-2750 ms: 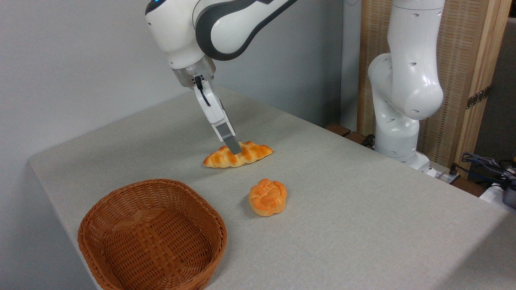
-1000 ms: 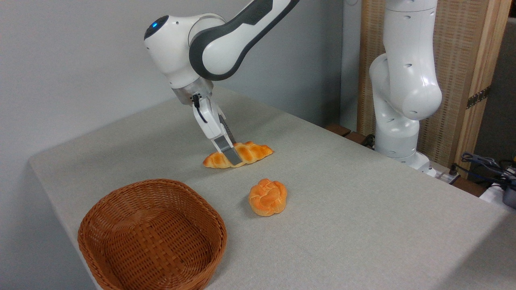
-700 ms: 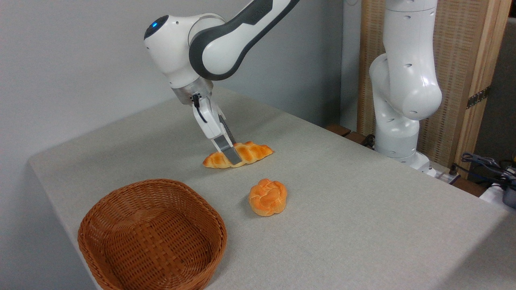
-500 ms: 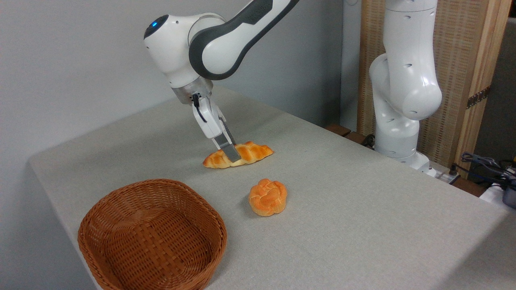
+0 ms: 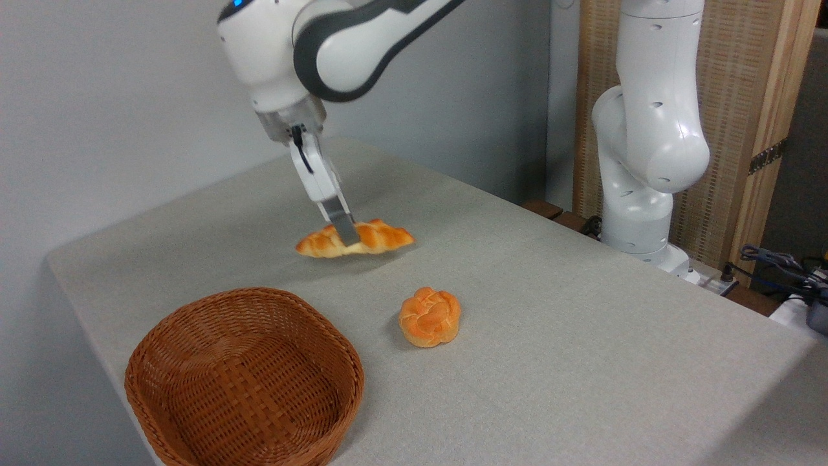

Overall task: Put bread into the basket
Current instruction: 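Lift the braided loaf and carry it over the wicker basket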

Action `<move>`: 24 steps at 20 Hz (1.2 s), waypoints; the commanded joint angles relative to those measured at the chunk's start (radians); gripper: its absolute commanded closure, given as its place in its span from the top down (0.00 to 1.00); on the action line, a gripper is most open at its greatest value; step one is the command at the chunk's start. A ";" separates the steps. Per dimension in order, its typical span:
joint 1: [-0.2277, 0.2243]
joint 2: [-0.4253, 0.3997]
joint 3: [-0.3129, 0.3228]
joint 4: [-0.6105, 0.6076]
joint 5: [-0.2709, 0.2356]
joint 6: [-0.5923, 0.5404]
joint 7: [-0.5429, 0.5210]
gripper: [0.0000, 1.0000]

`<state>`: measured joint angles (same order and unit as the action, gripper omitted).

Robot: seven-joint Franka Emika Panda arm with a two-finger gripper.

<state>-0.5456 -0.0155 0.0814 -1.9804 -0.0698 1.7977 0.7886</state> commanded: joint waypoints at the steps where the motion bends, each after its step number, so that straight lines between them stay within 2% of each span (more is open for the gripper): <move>1: 0.006 -0.011 0.044 0.081 0.013 -0.011 -0.017 0.30; 7: 0.009 0.020 0.158 0.210 0.013 0.009 -0.005 0.31; 10: 0.009 0.049 0.187 0.261 0.013 0.026 -0.002 0.32; 15: 0.010 0.103 0.218 0.269 0.010 0.196 -0.014 0.32; 18: 0.013 0.143 0.261 0.272 0.002 0.279 -0.015 0.35; 20: 0.013 0.157 0.261 0.272 0.001 0.325 -0.017 0.41; 22: 0.013 0.169 0.261 0.272 0.001 0.367 -0.019 0.63; 23: 0.013 0.180 0.261 0.272 0.001 0.383 -0.020 0.88; 24: 0.013 0.186 0.261 0.272 0.001 0.391 -0.019 0.92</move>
<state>-0.5255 0.1445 0.3343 -1.7304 -0.0653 2.1525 0.7808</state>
